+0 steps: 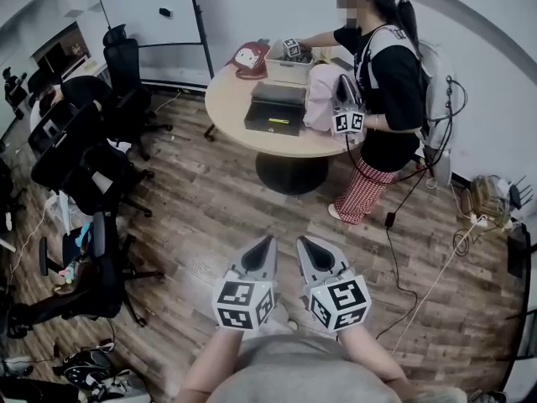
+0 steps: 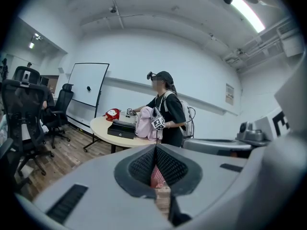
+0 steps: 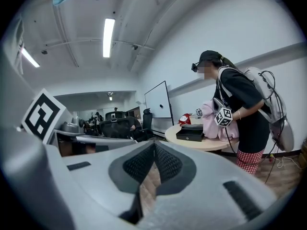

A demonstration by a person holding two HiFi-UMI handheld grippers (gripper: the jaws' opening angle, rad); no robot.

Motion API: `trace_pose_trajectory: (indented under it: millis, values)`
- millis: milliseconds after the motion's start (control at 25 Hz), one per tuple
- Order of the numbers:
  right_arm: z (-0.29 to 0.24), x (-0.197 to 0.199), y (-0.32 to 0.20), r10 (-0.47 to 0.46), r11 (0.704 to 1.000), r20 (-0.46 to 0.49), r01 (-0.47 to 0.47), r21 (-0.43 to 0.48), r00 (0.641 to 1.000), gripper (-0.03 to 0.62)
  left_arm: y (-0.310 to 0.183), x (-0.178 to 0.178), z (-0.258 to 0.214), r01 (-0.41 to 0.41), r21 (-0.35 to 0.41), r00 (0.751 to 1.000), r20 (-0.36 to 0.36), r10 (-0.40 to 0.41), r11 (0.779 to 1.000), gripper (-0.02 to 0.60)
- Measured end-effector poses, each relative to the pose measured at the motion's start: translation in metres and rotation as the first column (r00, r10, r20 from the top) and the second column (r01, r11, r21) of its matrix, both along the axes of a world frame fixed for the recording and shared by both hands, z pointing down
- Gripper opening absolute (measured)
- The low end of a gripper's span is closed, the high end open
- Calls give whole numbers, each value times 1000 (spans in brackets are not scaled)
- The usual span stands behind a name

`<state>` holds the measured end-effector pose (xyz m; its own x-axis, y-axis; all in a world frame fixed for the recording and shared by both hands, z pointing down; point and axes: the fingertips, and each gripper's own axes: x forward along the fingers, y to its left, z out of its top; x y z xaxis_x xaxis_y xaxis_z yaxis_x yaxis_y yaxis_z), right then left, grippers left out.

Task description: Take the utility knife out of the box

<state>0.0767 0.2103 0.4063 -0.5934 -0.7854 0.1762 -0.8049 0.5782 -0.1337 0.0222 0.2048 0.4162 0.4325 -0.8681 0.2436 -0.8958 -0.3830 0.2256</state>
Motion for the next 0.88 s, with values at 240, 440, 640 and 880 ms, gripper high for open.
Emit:
trace_pose_trajectory:
  millis: [240, 440, 640, 880]
  values:
    - [9, -5, -35, 8, 1000, -4, -8, -18, 1000, 0, -38, -5, 11, 1, -5, 1000, -9, -1, 1000, 3]
    - [16, -2, -84, 34, 999, -18, -34, -24, 999, 0, -90, -3, 17, -11, -17, 1000, -22, 11, 1000, 3]
    - [17, -7, -146, 55, 998, -24, -56, -38, 998, 0, -150, -9, 17, -42, -25, 998, -41, 41, 999, 3]
    - [6, -26, -217, 63, 998, -29, -64, -27, 998, 0, -221, -24, 11, -71, -32, 997, -37, 70, 997, 3]
